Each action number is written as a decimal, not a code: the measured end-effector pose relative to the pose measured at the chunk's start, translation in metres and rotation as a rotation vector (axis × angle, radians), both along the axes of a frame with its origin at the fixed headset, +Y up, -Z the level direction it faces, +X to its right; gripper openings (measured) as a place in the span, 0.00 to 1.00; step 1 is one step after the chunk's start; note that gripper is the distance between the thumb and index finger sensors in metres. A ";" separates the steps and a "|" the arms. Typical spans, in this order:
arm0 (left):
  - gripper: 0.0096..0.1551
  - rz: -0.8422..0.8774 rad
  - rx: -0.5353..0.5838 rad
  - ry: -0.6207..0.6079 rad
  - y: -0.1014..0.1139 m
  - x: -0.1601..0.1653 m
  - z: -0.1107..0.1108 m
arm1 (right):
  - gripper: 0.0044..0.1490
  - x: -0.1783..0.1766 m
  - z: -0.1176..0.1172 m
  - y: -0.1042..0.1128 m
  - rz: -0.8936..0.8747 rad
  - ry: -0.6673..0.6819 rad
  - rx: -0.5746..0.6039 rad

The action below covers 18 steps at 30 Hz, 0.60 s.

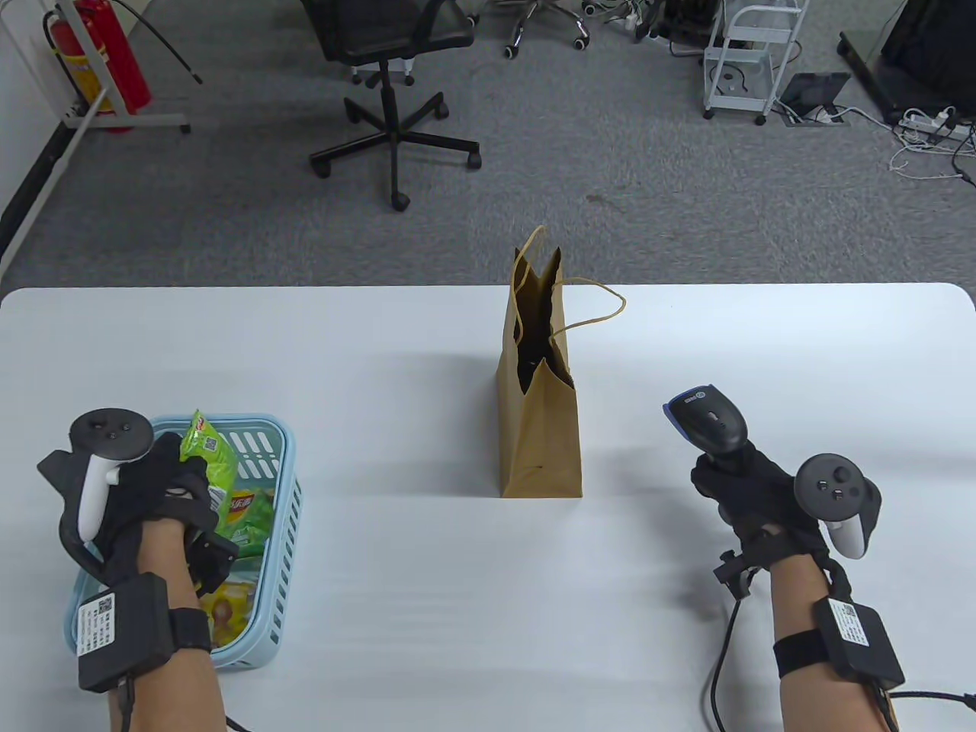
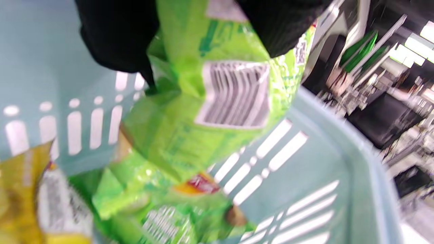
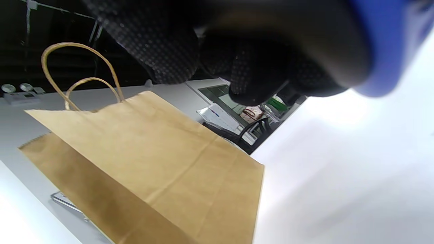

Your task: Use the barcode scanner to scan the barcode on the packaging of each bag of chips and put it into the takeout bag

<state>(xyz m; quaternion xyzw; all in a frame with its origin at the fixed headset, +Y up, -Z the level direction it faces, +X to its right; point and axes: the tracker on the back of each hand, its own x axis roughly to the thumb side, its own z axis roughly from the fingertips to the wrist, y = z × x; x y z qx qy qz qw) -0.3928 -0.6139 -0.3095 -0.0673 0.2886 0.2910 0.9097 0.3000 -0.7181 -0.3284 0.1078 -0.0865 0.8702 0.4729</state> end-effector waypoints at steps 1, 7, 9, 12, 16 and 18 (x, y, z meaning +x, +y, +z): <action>0.35 0.006 0.034 0.005 0.005 -0.001 0.004 | 0.39 -0.001 0.001 0.003 -0.013 0.003 0.014; 0.32 0.047 0.296 0.001 0.040 0.002 0.031 | 0.39 -0.012 0.006 0.029 -0.063 0.050 0.107; 0.31 0.082 0.396 -0.019 0.050 0.010 0.037 | 0.39 -0.016 0.009 0.040 -0.076 0.073 0.149; 0.30 0.077 0.497 -0.070 0.065 0.028 0.042 | 0.39 -0.025 0.016 0.057 -0.093 0.114 0.223; 0.30 0.086 0.611 -0.146 0.075 0.058 0.043 | 0.39 -0.042 0.025 0.076 -0.096 0.196 0.285; 0.30 0.095 0.643 -0.208 0.077 0.081 0.040 | 0.39 -0.056 0.030 0.085 -0.075 0.256 0.314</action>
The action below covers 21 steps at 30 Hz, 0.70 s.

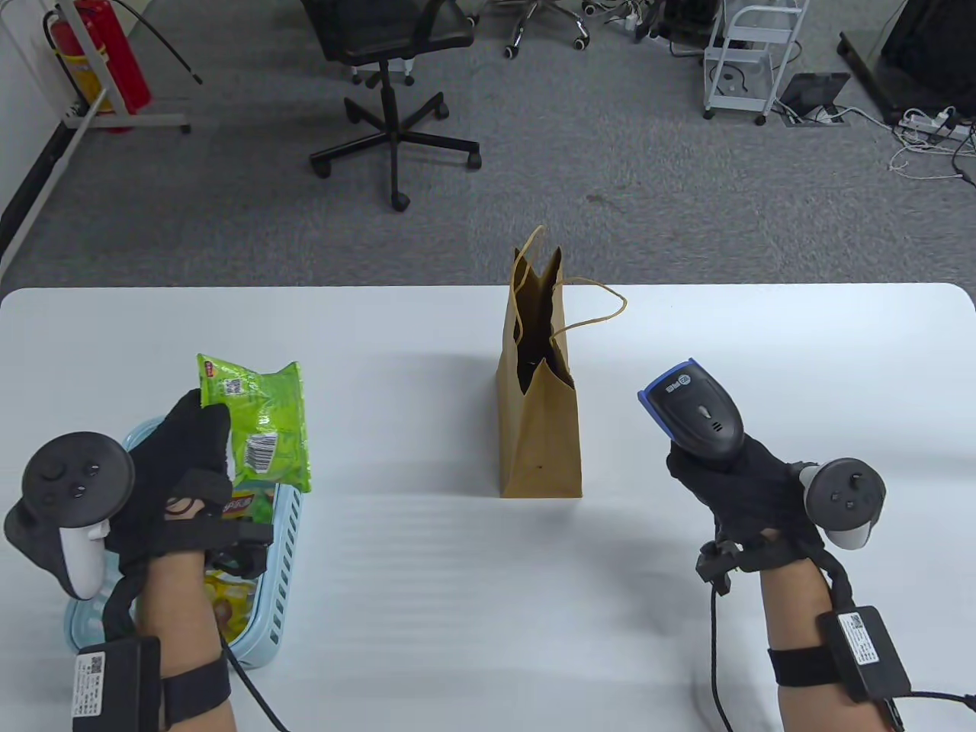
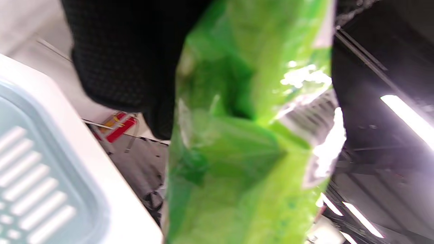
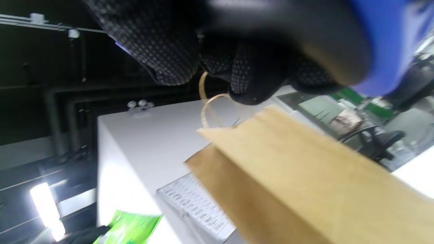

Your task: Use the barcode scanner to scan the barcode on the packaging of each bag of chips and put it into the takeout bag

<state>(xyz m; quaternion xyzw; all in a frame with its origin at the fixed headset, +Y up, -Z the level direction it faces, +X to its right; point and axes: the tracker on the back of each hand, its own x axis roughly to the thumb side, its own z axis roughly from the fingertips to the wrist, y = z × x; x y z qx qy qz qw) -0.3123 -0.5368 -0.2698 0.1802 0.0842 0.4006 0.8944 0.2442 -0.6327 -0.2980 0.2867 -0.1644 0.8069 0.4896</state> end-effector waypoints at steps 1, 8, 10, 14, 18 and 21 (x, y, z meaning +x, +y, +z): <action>0.30 -0.006 0.005 -0.022 0.000 0.009 -0.002 | 0.39 -0.005 0.002 0.002 0.012 0.019 0.010; 0.31 -0.165 0.050 -0.154 -0.018 0.087 -0.011 | 0.39 -0.053 0.020 0.013 0.139 0.201 0.057; 0.31 -0.235 0.071 -0.151 -0.029 0.106 -0.012 | 0.39 -0.067 0.023 0.010 0.190 0.241 0.053; 0.31 -0.309 0.064 -0.181 -0.053 0.128 -0.014 | 0.40 -0.090 0.024 -0.003 0.260 0.296 0.015; 0.31 -0.344 0.076 -0.208 -0.078 0.142 -0.016 | 0.41 -0.110 0.021 -0.025 0.320 0.365 -0.066; 0.31 -0.412 0.116 -0.194 -0.090 0.151 -0.015 | 0.40 -0.119 0.019 -0.042 0.366 0.381 -0.100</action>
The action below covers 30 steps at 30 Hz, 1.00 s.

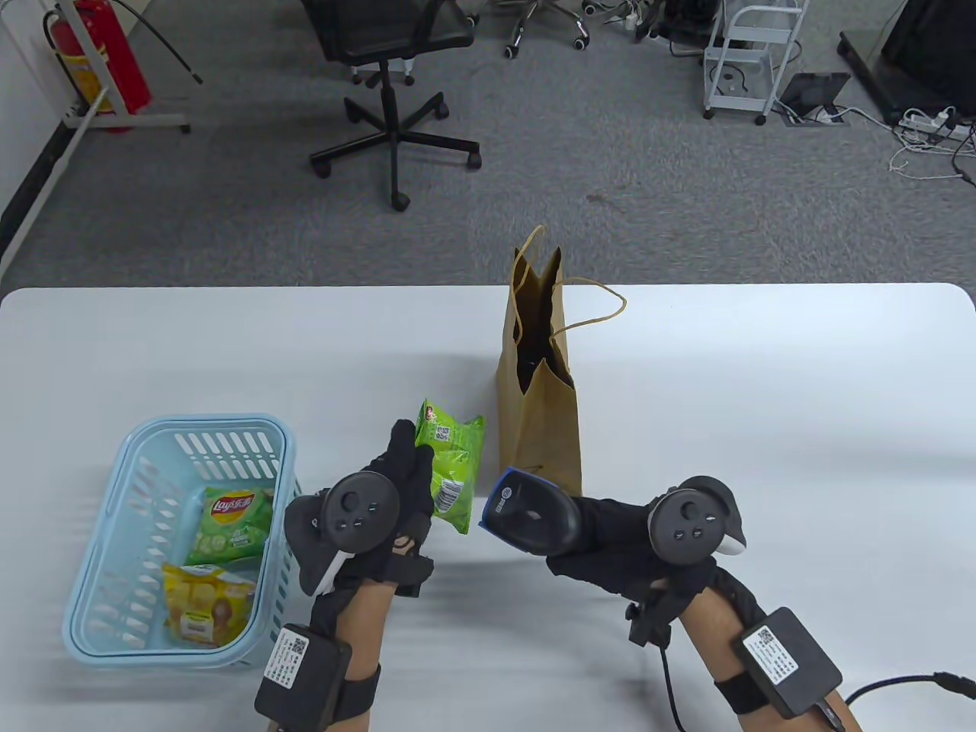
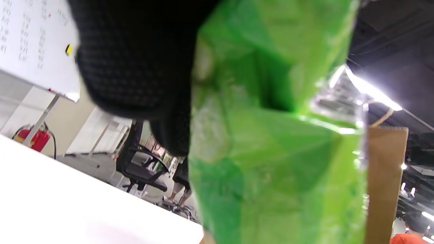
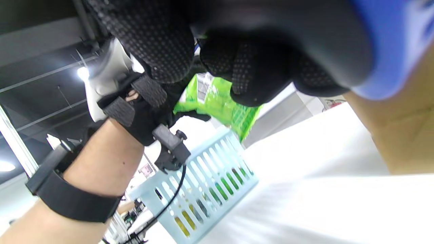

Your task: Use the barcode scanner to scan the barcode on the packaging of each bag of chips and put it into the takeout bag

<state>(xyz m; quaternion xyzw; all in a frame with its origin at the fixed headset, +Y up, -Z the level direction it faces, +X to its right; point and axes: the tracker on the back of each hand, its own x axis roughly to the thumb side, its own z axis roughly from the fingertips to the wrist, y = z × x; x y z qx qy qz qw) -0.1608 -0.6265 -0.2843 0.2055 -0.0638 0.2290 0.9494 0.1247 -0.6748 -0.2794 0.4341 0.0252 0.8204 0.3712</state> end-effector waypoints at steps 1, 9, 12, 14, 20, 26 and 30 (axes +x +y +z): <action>0.31 -0.010 -0.007 -0.006 -0.002 0.002 0.000 | 0.40 -0.002 0.000 -0.004 0.014 -0.004 0.001; 0.31 -0.039 -0.053 0.024 -0.018 -0.004 0.003 | 0.41 -0.015 0.001 -0.024 0.079 0.018 -0.025; 0.31 -0.009 -0.070 0.020 -0.021 -0.006 0.002 | 0.41 -0.016 0.002 -0.023 0.088 0.028 -0.027; 0.31 -0.011 -0.077 0.016 -0.022 -0.005 0.001 | 0.41 -0.015 0.002 -0.024 0.092 0.020 -0.017; 0.32 0.016 -0.102 0.003 -0.028 -0.005 -0.001 | 0.41 -0.013 0.002 -0.024 0.096 0.017 -0.015; 0.33 0.060 -0.116 -0.010 -0.030 -0.006 -0.002 | 0.41 -0.012 0.001 -0.024 0.087 0.014 -0.006; 0.33 0.069 -0.121 -0.013 -0.029 -0.006 -0.002 | 0.40 -0.009 0.001 -0.023 0.088 0.014 -0.006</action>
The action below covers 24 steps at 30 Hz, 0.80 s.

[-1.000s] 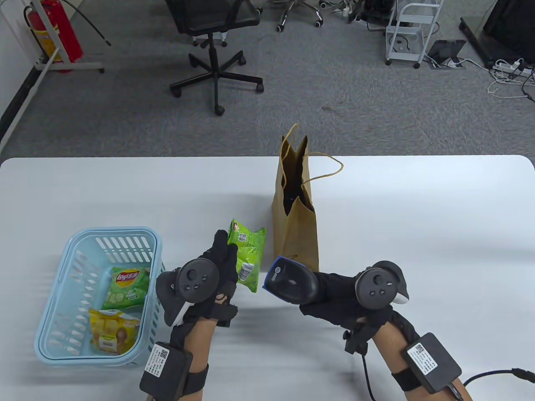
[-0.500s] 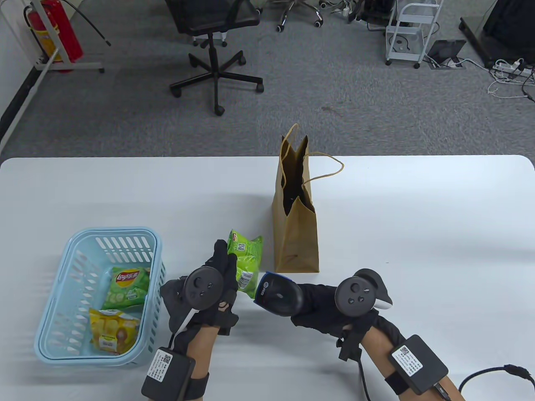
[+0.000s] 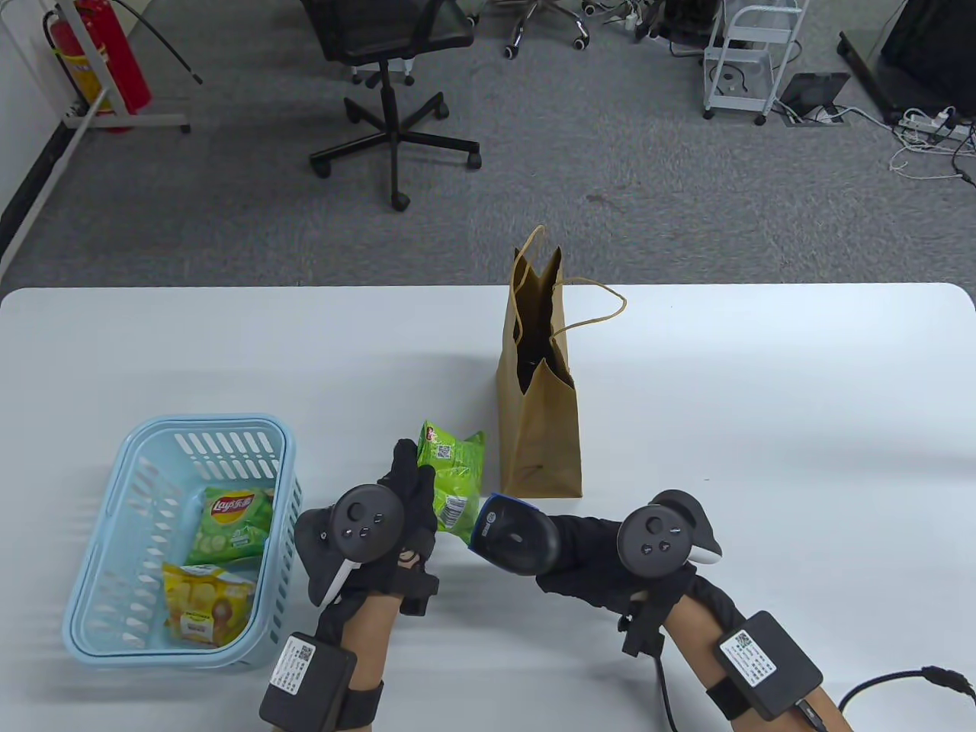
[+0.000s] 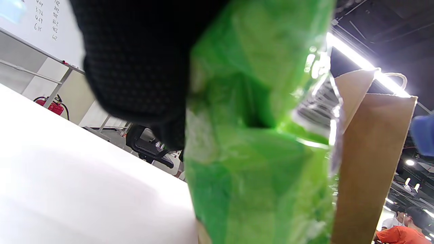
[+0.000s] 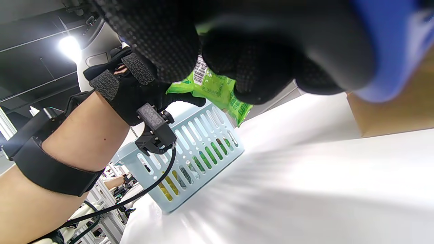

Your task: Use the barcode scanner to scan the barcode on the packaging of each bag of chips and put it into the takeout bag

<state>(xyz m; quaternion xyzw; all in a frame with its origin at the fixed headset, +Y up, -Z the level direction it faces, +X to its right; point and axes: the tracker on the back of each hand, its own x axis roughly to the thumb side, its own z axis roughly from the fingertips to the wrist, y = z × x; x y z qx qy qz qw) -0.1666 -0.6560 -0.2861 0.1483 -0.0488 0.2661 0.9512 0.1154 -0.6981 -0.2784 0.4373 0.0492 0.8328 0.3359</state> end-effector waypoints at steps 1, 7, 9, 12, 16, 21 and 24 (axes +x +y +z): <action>0.32 -0.003 0.001 0.002 0.000 0.000 0.000 | 0.40 0.001 0.000 0.000 -0.001 0.000 -0.001; 0.32 0.007 0.008 0.006 0.001 -0.002 0.000 | 0.40 0.002 0.000 0.002 -0.015 -0.004 -0.002; 0.32 0.020 0.014 0.007 0.003 -0.003 0.001 | 0.40 0.004 0.000 0.004 -0.023 -0.008 0.005; 0.32 0.059 0.056 0.027 0.015 -0.009 0.004 | 0.40 0.013 0.002 0.018 -0.064 -0.017 0.026; 0.32 0.167 0.174 0.037 0.047 -0.013 0.008 | 0.40 0.040 0.000 0.044 -0.192 -0.086 0.065; 0.32 0.235 0.395 0.049 0.119 -0.003 0.017 | 0.41 0.092 -0.009 0.064 -0.377 -0.223 0.087; 0.32 0.240 0.405 0.051 0.149 0.014 0.009 | 0.41 0.114 -0.013 0.064 -0.457 -0.285 0.071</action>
